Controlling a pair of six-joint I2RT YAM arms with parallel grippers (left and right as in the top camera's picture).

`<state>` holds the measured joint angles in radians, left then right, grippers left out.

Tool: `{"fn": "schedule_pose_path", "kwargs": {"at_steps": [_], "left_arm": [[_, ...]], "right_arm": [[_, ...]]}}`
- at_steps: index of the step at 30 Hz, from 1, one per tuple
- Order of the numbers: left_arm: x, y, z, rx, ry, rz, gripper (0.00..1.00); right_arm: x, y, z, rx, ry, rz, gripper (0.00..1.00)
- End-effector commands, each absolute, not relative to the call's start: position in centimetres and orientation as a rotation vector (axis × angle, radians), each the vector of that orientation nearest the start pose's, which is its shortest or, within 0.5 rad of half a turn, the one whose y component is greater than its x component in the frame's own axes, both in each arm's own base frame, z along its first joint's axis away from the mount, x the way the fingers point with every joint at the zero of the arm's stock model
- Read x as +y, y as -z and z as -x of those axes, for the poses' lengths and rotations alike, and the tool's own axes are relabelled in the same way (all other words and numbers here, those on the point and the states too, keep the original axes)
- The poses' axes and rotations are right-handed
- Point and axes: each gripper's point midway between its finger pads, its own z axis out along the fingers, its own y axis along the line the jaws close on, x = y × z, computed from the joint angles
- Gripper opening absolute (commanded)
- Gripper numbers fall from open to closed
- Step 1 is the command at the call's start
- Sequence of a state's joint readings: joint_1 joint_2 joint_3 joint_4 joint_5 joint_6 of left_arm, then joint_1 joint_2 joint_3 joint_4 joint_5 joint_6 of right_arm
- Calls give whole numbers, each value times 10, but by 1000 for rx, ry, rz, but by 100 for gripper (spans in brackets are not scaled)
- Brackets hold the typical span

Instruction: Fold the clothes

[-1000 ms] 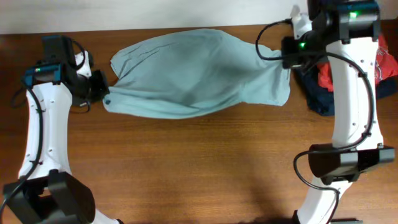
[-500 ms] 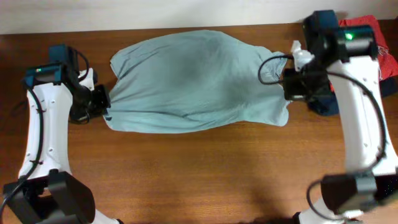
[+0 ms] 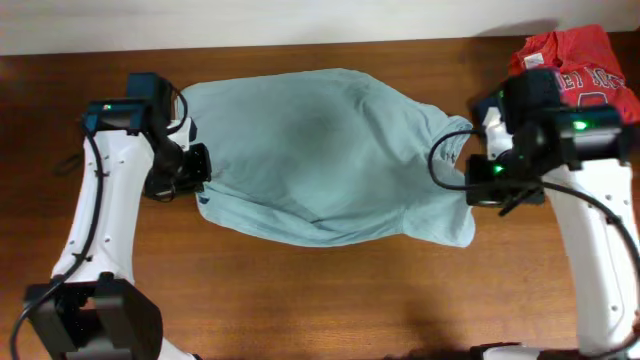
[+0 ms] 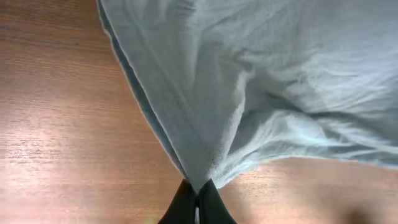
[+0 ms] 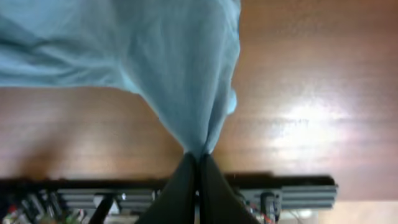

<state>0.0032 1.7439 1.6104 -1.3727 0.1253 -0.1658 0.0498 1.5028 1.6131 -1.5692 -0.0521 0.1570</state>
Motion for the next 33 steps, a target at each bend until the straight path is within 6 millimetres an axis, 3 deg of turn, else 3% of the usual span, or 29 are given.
{"fn": "schedule_pose_path", "kwargs": {"at_steps": [1,6,13,17,24,33], "left_arm": [[-10,-153,-324,3077,98,311,0],[3,-122,-318,3092,-14,401,1],[14,-86,-349,2930,-11,489,1],[34,-86,-360,2852,-107,557,1],[58,-93,-380,2742,-102,626,0],[71,-102,-402,2636,-91,644,1]], "right_arm": [[23,-205,-264,3053,-117,-181,4],[23,-187,-269,3055,-116,-178,4],[24,-167,-297,2959,-125,-149,4],[17,-169,-318,2881,-125,-160,4],[-9,-170,-337,2811,-155,-202,4],[-13,-128,-350,2902,-302,-156,4]]}}
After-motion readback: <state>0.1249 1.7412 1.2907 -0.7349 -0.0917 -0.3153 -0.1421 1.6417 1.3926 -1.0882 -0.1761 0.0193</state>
